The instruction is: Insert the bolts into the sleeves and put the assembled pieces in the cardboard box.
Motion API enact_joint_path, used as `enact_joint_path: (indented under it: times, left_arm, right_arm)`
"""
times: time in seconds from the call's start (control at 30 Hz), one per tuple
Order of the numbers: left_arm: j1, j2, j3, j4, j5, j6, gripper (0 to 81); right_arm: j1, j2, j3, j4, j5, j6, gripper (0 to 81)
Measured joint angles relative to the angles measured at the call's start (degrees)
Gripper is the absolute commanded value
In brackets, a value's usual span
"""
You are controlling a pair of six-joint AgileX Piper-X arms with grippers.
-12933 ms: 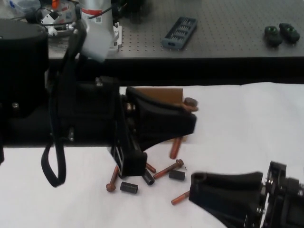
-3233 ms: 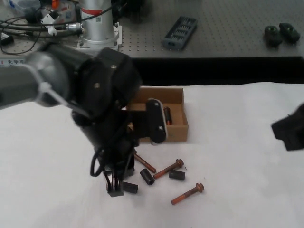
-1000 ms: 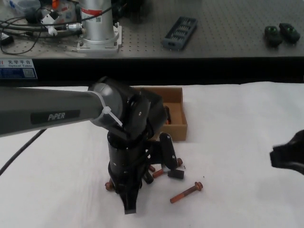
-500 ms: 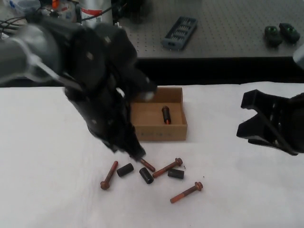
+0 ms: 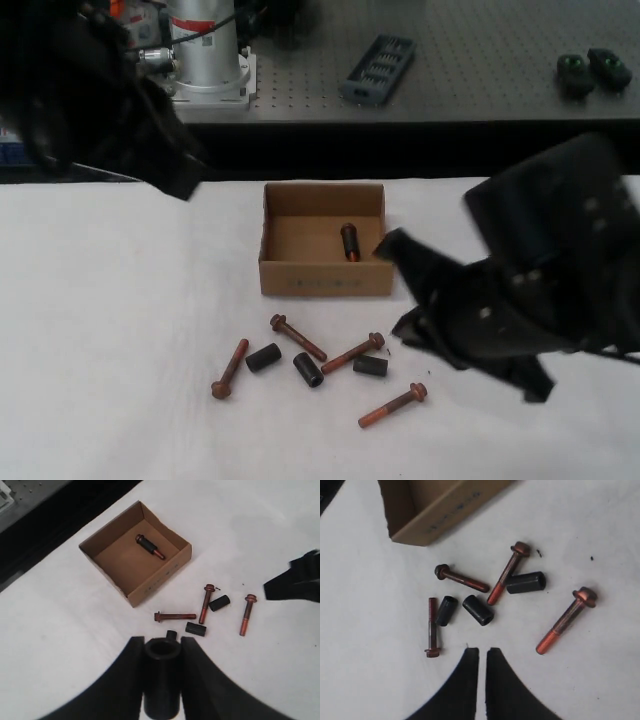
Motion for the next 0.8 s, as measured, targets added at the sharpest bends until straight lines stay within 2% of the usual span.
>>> enact_joint_path:
  times: [0.27,0.5,0.8]
  left_arm:
    - [0.0,-7.8,0.0,6.0,-0.3,0.0,8.5]
    - [0.0,-10.2,0.0,9.4,-0.9,0.0,8.5]
    - [0.0,-10.2,0.0,10.1,-1.1,0.0,8.5]
  right_arm:
    - [0.6,9.3,-0.5,0.1,1.0,9.4,4.1]
    - [0.6,13.8,-4.0,2.0,1.2,11.7,0.2]
    - [0.6,18.8,-10.8,11.3,1.1,12.7,1.7]
